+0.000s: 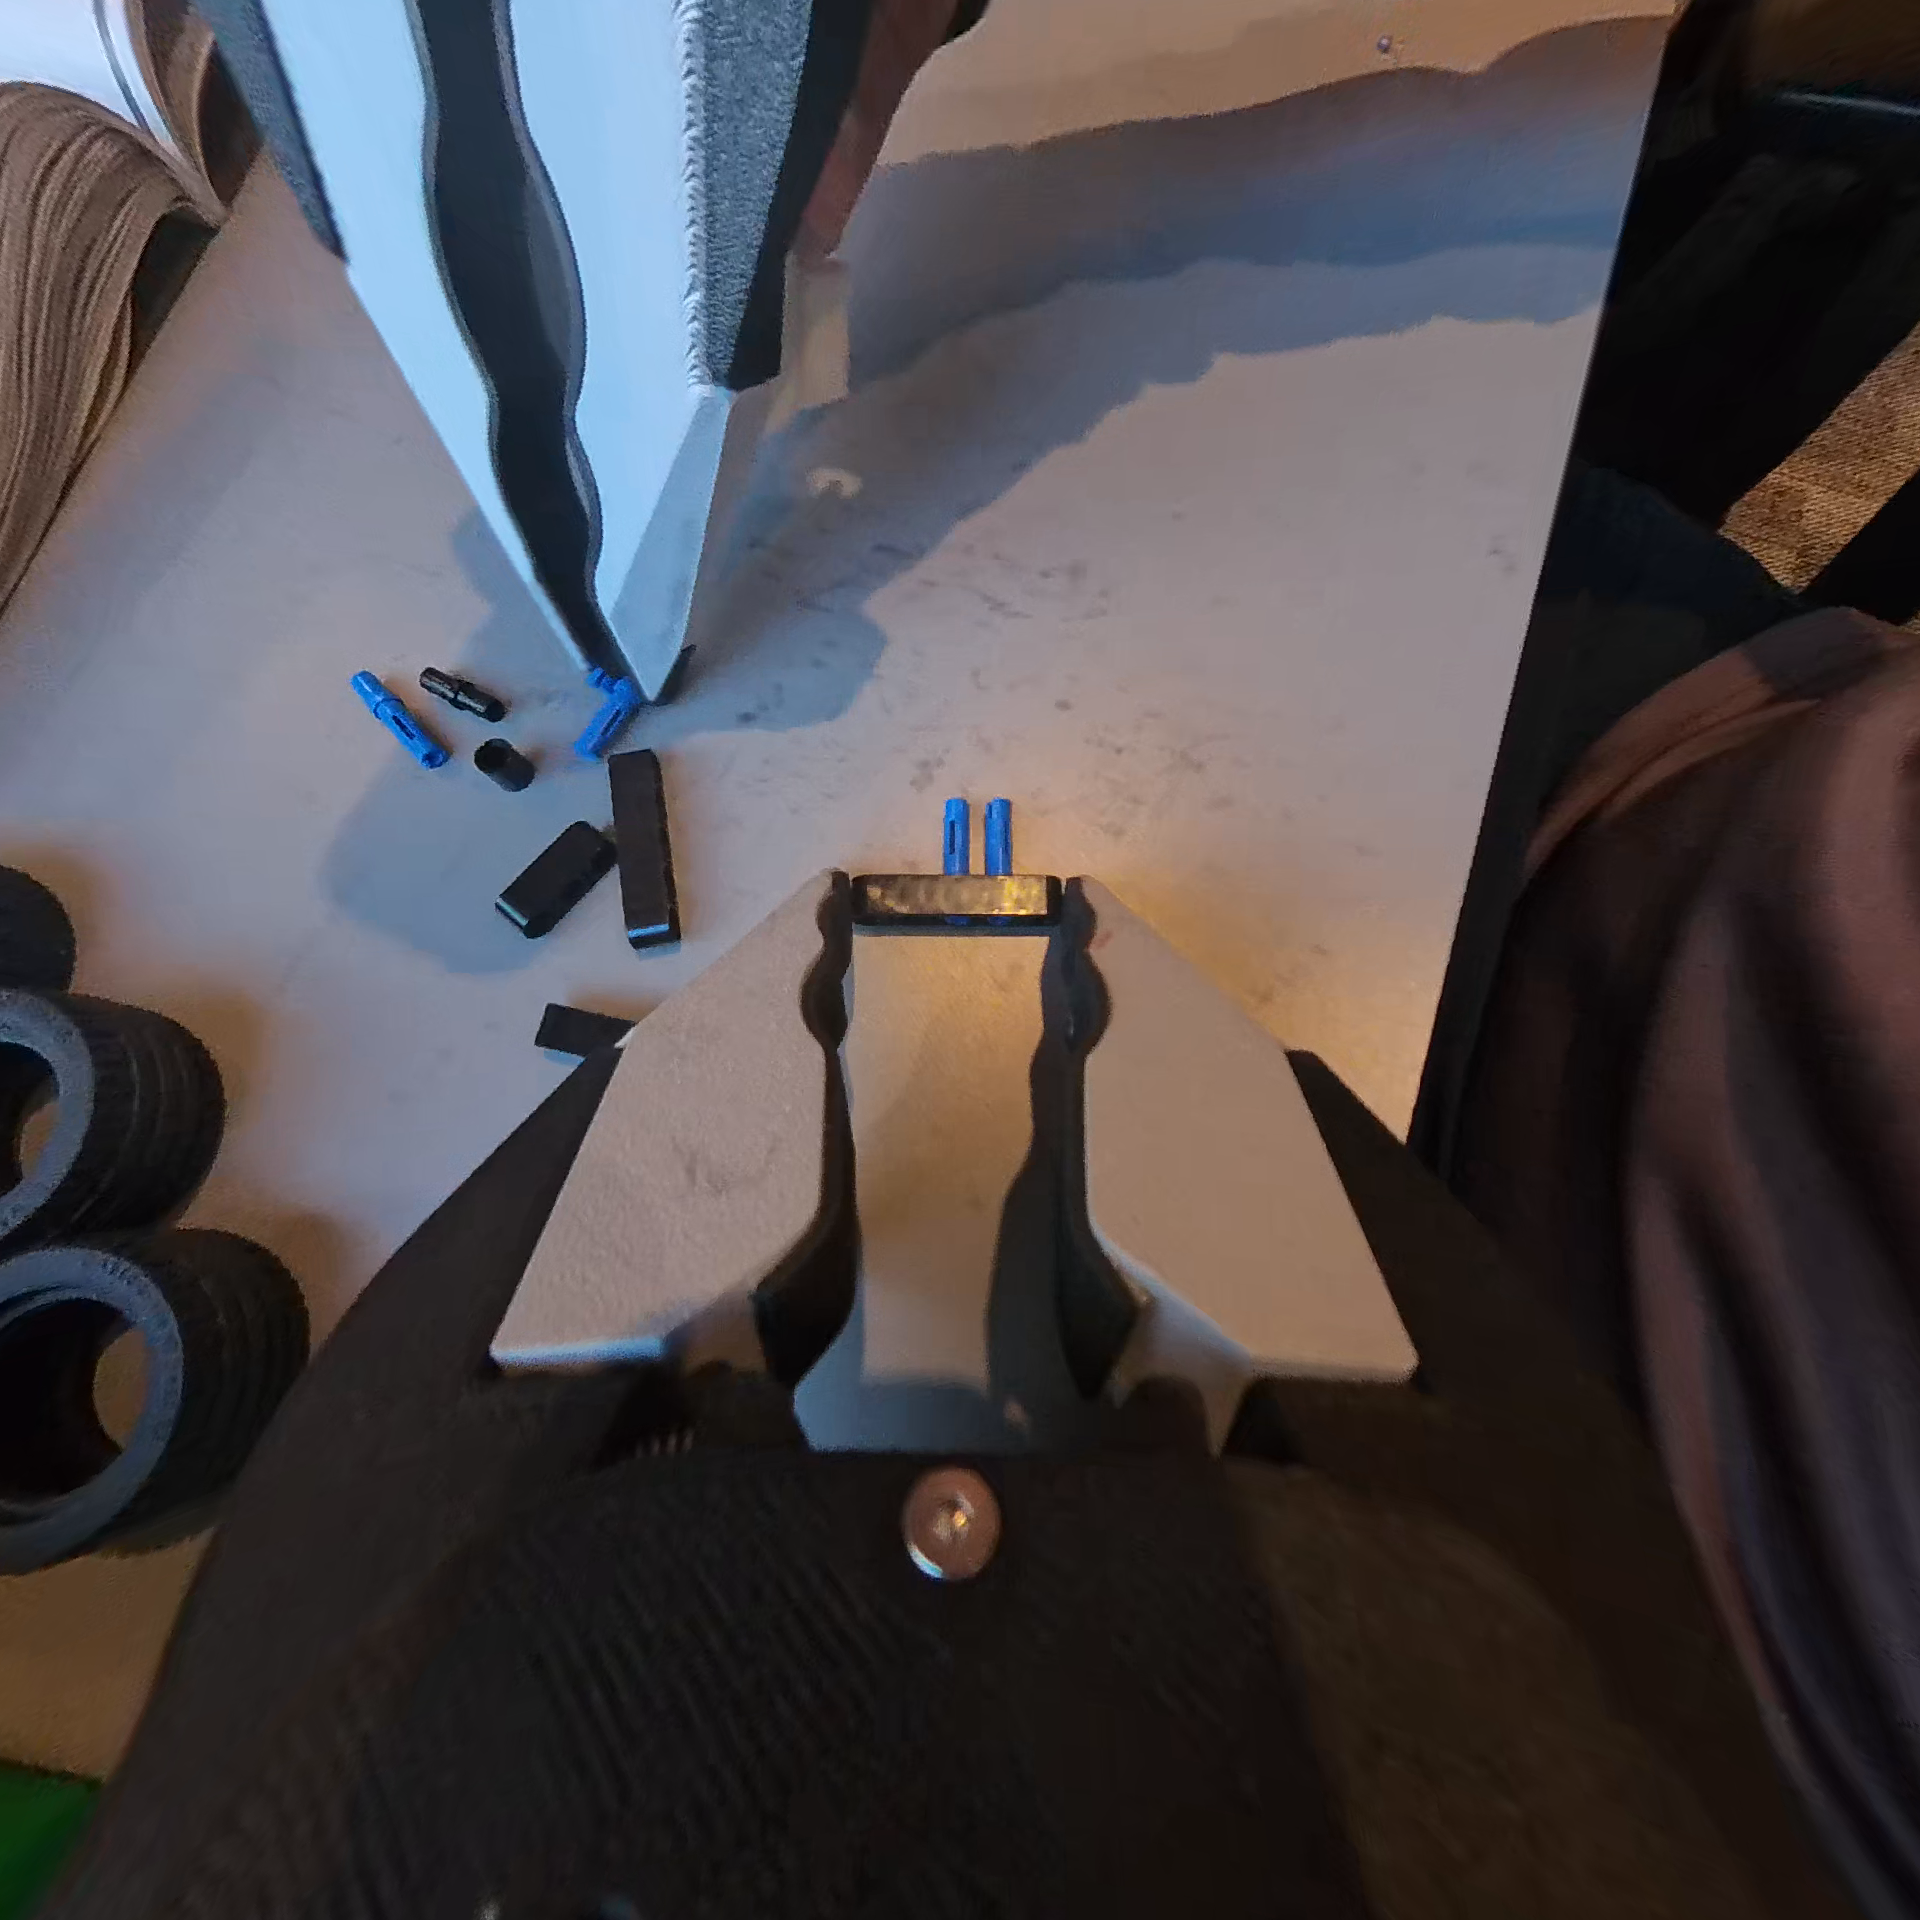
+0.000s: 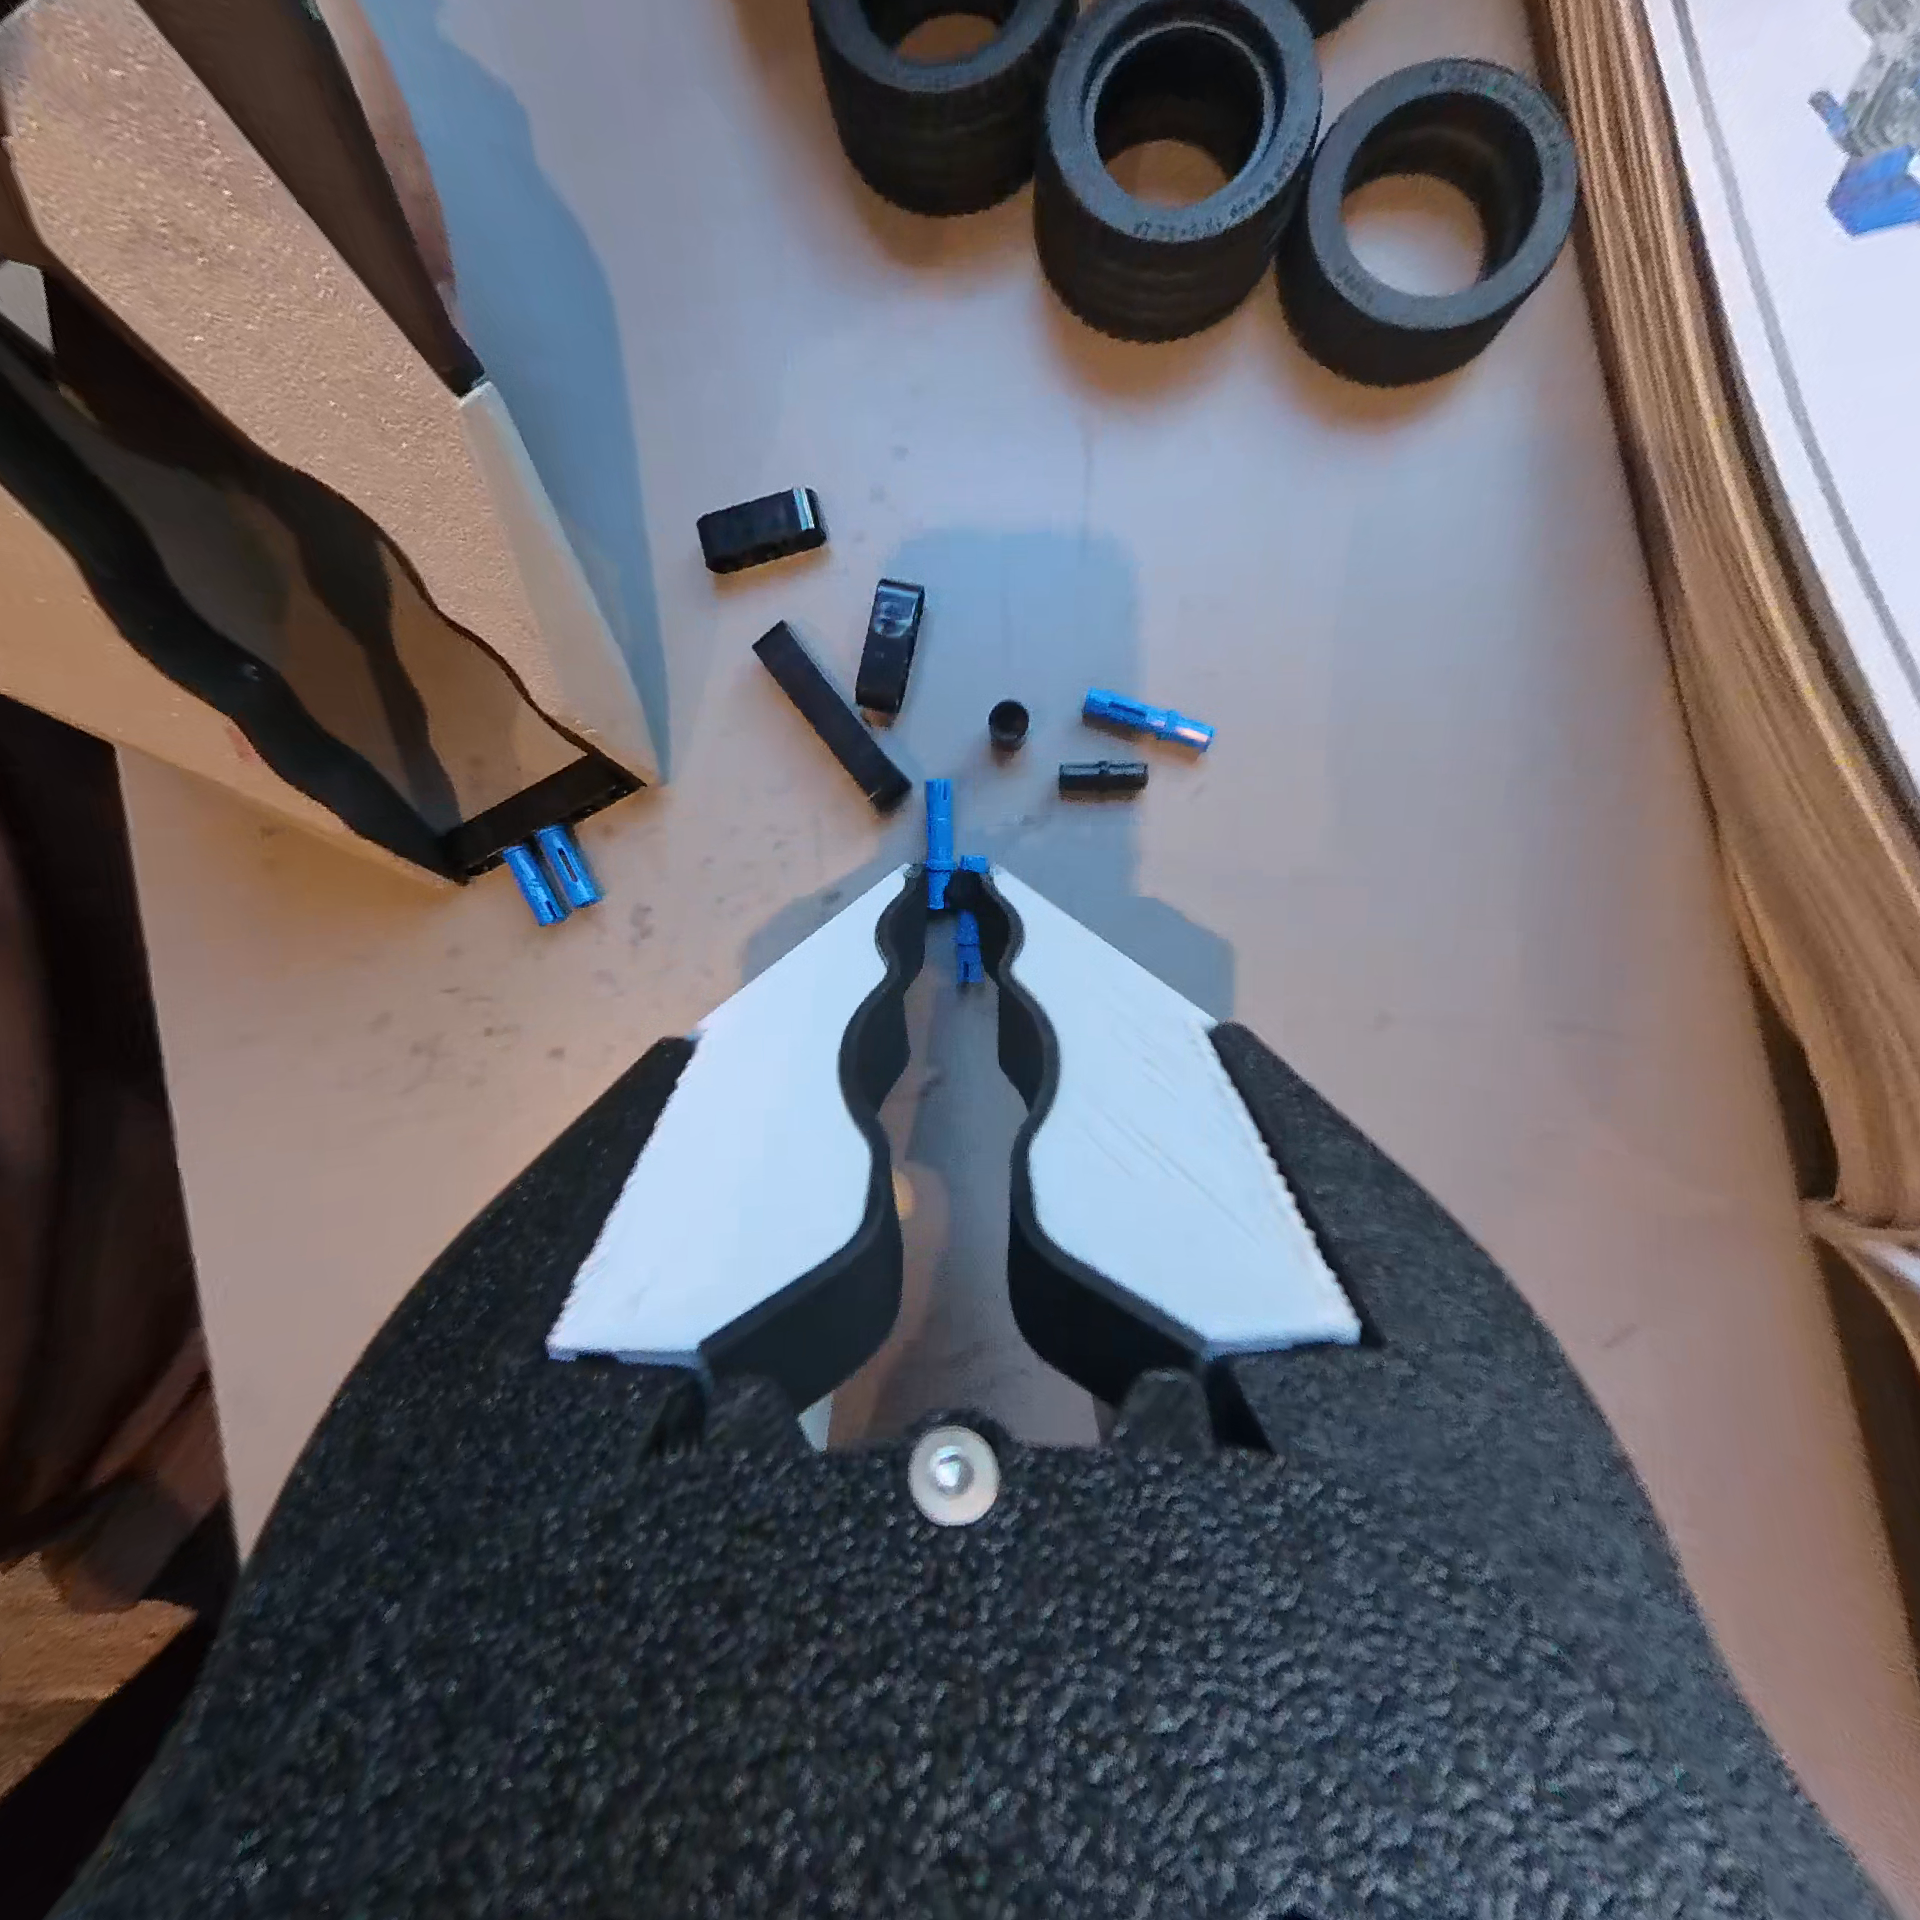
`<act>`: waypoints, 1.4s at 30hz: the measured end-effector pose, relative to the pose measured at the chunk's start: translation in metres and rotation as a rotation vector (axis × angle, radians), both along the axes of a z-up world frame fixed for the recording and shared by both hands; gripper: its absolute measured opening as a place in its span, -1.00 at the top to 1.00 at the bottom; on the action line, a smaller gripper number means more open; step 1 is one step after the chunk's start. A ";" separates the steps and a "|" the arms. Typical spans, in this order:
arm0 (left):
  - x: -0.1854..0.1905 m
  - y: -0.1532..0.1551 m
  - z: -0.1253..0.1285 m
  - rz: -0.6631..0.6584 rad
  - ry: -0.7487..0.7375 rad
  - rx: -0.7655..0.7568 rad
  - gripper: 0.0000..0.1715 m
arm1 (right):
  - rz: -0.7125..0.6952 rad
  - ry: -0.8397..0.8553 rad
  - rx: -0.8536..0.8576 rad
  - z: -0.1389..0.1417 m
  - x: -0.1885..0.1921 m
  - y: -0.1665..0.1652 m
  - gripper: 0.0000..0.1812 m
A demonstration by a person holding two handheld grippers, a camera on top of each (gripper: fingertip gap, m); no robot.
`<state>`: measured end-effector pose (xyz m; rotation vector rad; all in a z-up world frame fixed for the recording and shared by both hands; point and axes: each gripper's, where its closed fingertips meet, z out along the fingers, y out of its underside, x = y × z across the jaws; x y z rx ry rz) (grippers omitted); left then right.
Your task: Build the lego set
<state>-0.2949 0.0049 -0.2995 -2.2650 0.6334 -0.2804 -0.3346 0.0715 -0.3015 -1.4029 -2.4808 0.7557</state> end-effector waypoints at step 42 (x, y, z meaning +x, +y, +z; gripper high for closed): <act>-0.001 0.001 0.000 0.023 -0.001 0.001 0.56 | -0.161 0.059 -0.202 0.003 0.056 -0.038 0.81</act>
